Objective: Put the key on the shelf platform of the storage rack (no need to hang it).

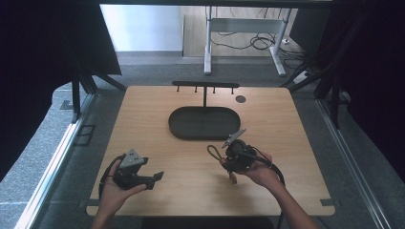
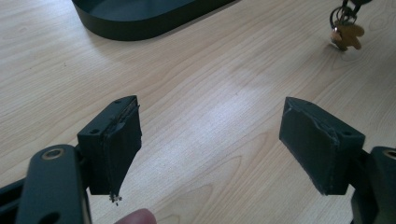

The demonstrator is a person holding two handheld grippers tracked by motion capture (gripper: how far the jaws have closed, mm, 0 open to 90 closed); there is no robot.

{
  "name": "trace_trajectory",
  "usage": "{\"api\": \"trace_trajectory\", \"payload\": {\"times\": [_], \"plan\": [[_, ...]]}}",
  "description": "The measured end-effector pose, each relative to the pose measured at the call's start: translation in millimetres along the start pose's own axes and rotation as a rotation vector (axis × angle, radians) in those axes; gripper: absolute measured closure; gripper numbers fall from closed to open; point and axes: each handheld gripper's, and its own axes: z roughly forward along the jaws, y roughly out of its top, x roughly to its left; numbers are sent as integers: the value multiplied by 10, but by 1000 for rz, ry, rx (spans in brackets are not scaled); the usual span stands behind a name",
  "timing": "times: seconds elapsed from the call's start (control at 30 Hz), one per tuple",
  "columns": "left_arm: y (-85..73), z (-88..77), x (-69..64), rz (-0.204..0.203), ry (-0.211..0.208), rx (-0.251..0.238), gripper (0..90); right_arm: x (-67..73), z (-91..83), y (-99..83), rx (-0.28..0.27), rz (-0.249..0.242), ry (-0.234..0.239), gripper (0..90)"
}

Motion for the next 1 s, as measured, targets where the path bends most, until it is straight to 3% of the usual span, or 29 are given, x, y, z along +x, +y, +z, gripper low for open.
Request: {"api": "trace_trajectory", "payload": {"times": [0.33,1.0], "plan": [[3,6,-5,5,-2,3,212,-51,-205,92,-46,-6,-26,667],[1,8,-1,5,-1,3,212,-141,-301,218,-33,-19,-51,669]]}}
